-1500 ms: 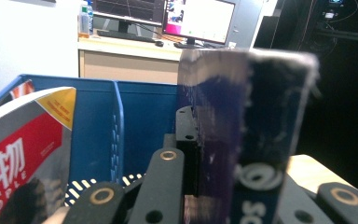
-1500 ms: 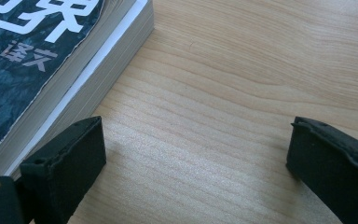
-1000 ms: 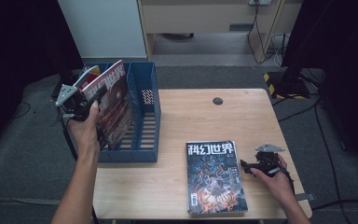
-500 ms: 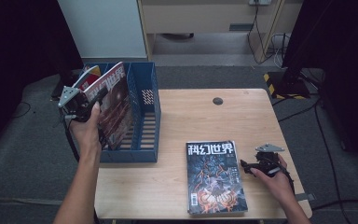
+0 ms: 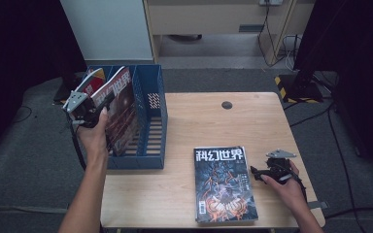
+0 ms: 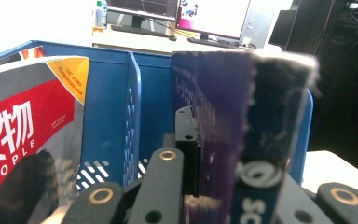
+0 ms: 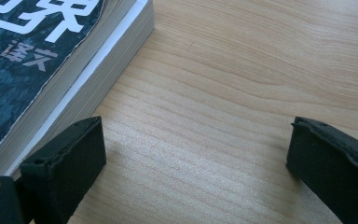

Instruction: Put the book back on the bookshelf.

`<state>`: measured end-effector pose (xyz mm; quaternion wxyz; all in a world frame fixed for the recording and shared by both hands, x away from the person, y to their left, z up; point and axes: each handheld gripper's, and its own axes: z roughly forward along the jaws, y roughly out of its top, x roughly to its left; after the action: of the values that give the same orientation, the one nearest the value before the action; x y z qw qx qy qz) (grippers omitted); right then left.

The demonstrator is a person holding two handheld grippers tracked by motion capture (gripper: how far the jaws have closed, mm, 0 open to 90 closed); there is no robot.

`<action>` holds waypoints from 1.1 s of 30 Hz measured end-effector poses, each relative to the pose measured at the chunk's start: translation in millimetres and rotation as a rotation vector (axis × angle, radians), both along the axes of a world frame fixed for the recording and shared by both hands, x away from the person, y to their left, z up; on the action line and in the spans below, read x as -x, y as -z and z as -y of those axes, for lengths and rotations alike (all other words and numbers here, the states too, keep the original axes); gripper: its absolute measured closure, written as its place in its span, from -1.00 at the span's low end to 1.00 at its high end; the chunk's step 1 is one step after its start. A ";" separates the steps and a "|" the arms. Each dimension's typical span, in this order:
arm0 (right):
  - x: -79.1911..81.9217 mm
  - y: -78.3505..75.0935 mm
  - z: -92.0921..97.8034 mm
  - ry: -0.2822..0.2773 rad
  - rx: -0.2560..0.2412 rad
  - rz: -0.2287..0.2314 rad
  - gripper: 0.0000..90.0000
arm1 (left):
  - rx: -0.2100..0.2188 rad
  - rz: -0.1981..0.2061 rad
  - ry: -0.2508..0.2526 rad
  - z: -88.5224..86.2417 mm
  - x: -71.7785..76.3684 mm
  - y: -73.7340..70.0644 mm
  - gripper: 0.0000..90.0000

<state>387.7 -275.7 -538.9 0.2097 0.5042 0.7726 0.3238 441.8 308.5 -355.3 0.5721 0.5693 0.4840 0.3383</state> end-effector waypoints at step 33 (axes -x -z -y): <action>1.0 -0.1 -0.4 0.001 0.000 -0.002 -0.90 | 0.019 0.002 -0.049 1.0 -10.1 23.1 0.85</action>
<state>386.6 -275.3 -538.8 0.2091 0.5050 0.7725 0.3233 451.9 307.5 -378.4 0.5695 0.5514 0.5003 0.3484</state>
